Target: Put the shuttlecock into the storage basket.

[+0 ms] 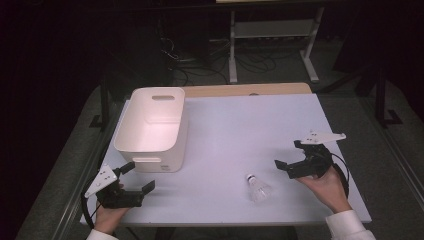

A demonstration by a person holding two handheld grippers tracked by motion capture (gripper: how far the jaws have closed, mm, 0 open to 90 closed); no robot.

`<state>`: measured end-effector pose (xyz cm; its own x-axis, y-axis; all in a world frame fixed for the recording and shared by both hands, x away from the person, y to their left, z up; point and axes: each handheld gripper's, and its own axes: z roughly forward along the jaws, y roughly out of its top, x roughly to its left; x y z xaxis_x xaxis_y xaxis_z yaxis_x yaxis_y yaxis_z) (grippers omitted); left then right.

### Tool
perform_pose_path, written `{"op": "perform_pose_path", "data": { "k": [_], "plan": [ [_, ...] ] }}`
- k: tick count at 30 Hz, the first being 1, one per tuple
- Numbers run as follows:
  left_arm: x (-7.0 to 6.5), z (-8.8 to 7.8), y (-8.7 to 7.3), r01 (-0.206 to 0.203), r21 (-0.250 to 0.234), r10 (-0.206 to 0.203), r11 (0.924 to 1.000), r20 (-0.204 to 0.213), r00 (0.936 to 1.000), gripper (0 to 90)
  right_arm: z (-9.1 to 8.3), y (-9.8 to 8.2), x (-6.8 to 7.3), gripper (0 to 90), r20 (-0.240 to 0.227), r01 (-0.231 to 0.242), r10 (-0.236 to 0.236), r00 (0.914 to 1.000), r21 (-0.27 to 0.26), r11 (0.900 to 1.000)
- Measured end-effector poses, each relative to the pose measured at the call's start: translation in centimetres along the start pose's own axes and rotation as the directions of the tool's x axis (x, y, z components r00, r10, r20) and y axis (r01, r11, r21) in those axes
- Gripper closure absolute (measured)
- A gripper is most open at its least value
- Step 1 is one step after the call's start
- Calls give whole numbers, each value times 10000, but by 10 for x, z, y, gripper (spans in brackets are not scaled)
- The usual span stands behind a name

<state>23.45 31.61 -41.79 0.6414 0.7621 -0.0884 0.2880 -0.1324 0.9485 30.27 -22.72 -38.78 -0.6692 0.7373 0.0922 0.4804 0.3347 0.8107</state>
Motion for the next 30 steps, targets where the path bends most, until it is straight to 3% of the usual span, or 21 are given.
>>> {"op": "perform_pose_path", "data": {
  "k": [10,17,23,30],
  "plan": [
    [0,0,0,49,-85,-48,10000,27,10000,0,1,9,5,0,-256,-47,49,9997,90,9999],
    [0,0,0,66,-90,-66,9999,27,10000,0,3,16,9,0,-243,193,-187,9995,234,9995],
    [-1,0,0,56,-101,-55,9999,43,10000,0,10,21,14,0,-151,65,-56,9999,610,9981],
    [-1,-1,0,32,-85,-31,10000,46,10000,0,13,24,18,0,-198,74,-61,9998,674,9977]
  ]
}}
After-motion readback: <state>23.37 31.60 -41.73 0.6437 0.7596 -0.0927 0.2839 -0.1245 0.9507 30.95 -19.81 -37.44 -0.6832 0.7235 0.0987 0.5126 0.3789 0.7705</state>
